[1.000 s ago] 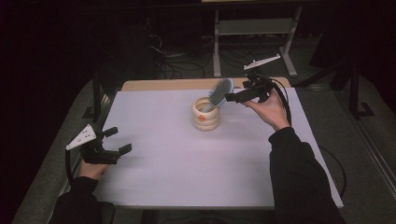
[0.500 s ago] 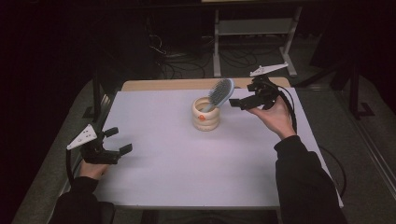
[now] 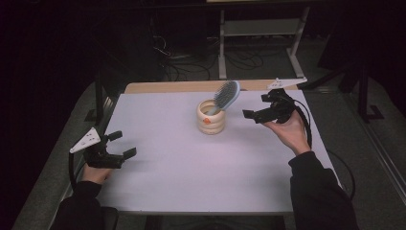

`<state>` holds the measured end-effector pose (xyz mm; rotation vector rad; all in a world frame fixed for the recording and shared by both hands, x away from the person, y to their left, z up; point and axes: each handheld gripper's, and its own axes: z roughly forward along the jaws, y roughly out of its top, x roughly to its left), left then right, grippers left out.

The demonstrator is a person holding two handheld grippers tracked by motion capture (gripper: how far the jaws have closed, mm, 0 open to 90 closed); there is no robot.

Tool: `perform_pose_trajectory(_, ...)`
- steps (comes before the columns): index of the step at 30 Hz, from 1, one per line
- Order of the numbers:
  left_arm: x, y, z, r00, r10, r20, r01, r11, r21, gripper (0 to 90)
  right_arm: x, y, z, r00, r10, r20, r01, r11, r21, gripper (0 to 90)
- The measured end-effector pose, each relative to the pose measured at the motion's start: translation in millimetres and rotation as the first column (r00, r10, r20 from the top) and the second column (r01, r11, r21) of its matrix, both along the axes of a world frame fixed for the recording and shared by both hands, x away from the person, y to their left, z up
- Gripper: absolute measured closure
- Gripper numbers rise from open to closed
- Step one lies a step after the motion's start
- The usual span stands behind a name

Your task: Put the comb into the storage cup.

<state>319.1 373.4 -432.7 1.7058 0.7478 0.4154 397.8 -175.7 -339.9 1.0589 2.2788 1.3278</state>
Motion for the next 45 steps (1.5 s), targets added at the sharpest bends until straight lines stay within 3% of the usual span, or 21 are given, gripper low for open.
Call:
perform_pose_trajectory(11, 0.1, 0.0, -0.1, 1.0000, 0.004, -0.004, -0.004, 1.0000, 0.005, 0.0, -20.4, -11.1, -14.9, 0.9984, -0.026, 0.051, 0.026, 1.000, -0.006, 0.0)
perform_pose_trajectory(23, -0.2, -1.1, -0.2, 1.0000, 0.007, -0.002, -0.007, 0.9999, 0.010, 0.0, -42.5, -33.4, -30.4, 0.9958, -0.037, 0.084, 0.035, 0.999, 0.025, 0.0)
perform_pose_trajectory(32, 0.3, -1.3, -0.6, 0.9999, 0.008, -0.009, -0.008, 0.9999, 0.007, 0.0, -53.0, -50.8, -42.5, 0.9947, -0.062, 0.082, 0.060, 0.998, 0.026, 0.0)
perform_pose_trajectory(45, 0.0, -0.7, -0.3, 0.9999, 0.009, -0.008, -0.008, 1.0000, 0.004, 0.0, -63.9, -61.1, -51.0, 0.9932, -0.081, 0.084, 0.079, 0.996, 0.036, 0.0)
